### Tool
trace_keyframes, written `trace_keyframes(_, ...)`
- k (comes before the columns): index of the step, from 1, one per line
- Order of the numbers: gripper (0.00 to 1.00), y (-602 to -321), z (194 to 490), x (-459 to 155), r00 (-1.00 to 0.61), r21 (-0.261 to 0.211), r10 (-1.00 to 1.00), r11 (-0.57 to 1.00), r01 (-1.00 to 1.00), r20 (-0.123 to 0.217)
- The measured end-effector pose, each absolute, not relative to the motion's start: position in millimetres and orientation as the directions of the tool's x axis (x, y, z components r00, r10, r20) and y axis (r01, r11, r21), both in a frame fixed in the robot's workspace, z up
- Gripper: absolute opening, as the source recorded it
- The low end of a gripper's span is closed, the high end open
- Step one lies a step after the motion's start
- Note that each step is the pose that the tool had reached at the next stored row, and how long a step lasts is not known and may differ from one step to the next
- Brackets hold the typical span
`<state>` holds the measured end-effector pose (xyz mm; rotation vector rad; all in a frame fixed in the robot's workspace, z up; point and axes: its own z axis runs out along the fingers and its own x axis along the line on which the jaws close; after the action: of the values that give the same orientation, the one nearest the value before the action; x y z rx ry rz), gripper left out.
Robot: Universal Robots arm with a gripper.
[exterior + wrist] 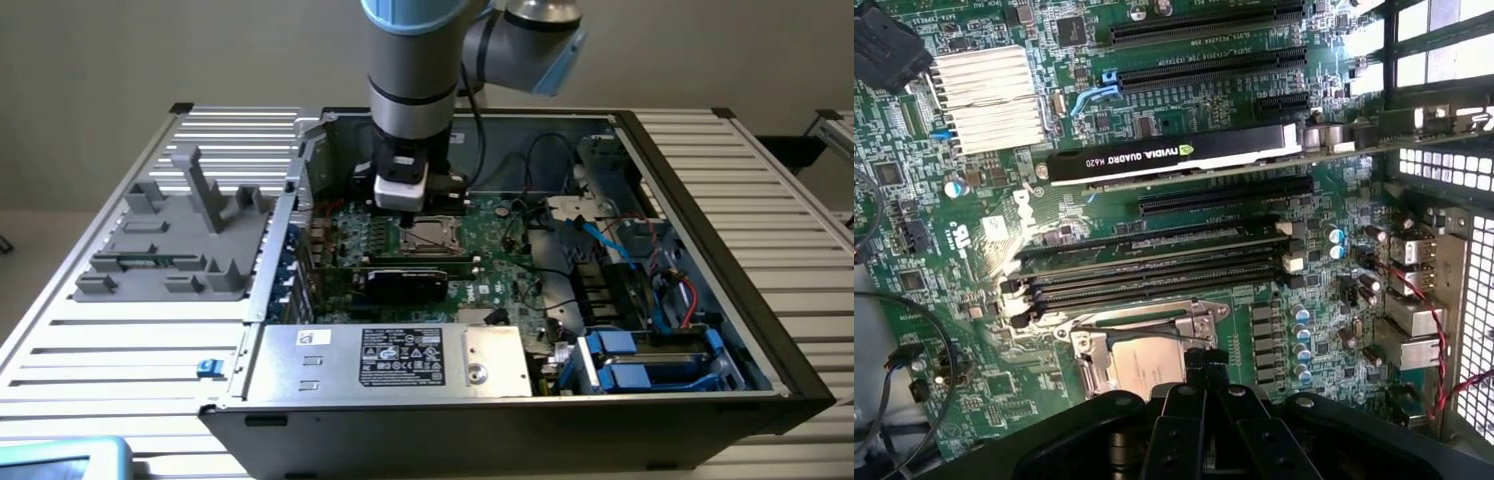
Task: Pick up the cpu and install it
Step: 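Install the second cpu locking lever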
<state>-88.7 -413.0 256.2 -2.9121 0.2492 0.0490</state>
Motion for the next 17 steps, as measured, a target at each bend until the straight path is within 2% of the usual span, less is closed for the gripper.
trace_keyframes(4, 0.11, -415.3, 254.4, -88.7, 0.984, -0.210, -0.167, -0.961, -0.178, -0.068)
trace_keyframes(17, 0.11, -418.1, 242.9, -88.7, 0.981, -0.208, -0.177, -0.959, -0.190, -0.082)
